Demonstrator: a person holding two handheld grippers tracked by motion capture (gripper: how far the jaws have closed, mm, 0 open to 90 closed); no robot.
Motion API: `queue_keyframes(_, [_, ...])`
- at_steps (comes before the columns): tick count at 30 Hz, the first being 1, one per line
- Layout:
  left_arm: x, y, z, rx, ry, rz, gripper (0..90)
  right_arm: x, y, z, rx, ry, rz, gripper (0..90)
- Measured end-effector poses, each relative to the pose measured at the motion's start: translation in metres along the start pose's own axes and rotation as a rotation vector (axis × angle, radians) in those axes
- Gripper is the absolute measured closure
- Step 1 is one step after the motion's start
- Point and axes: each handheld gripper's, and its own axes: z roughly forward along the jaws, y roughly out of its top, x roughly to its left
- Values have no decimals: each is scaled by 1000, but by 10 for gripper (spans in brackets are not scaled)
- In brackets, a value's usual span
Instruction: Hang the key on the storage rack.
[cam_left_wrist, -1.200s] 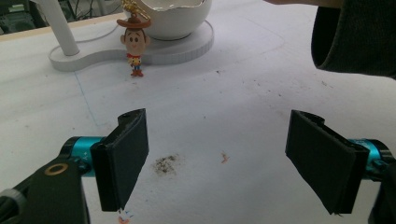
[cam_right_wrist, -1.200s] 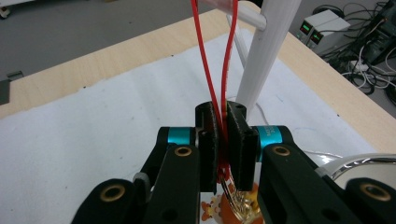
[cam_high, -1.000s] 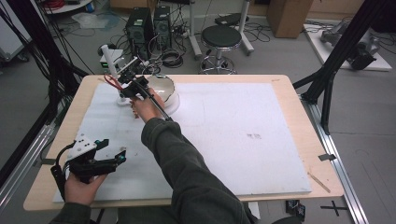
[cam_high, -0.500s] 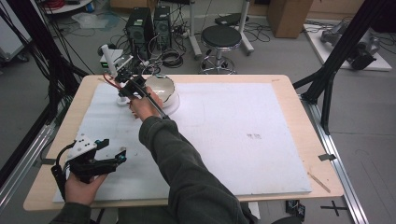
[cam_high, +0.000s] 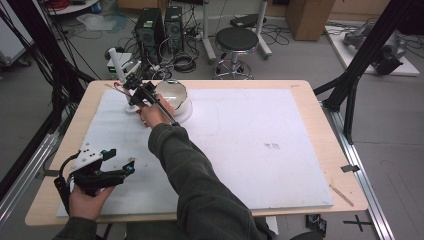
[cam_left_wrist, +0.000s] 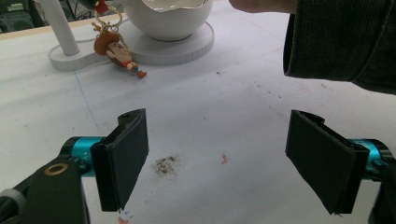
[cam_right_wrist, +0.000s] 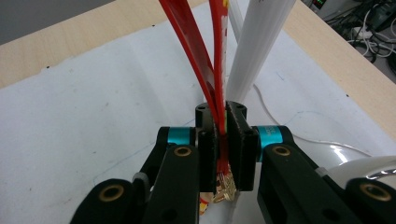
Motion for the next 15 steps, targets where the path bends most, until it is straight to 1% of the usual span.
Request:
queue_keyframes(2, [-1,0,0,-1,0,0,216,1,0,0,4,4,5,826])
queue_keyframes(5, [-1,0,0,-2,0,0,216,0,0,0,-5,8,3,805])
queue_keyframes(10, [0,0,0,-2,0,1,216,1,2,-3,-20,-1,0,801])
queue_keyframes(13, [0,0,0,0,-1,1,216,0,3,-6,-45,3,10,782])
queue_keyframes(15, [-1,0,0,-2,-1,0,216,1,5,-11,-67,0,3,780])
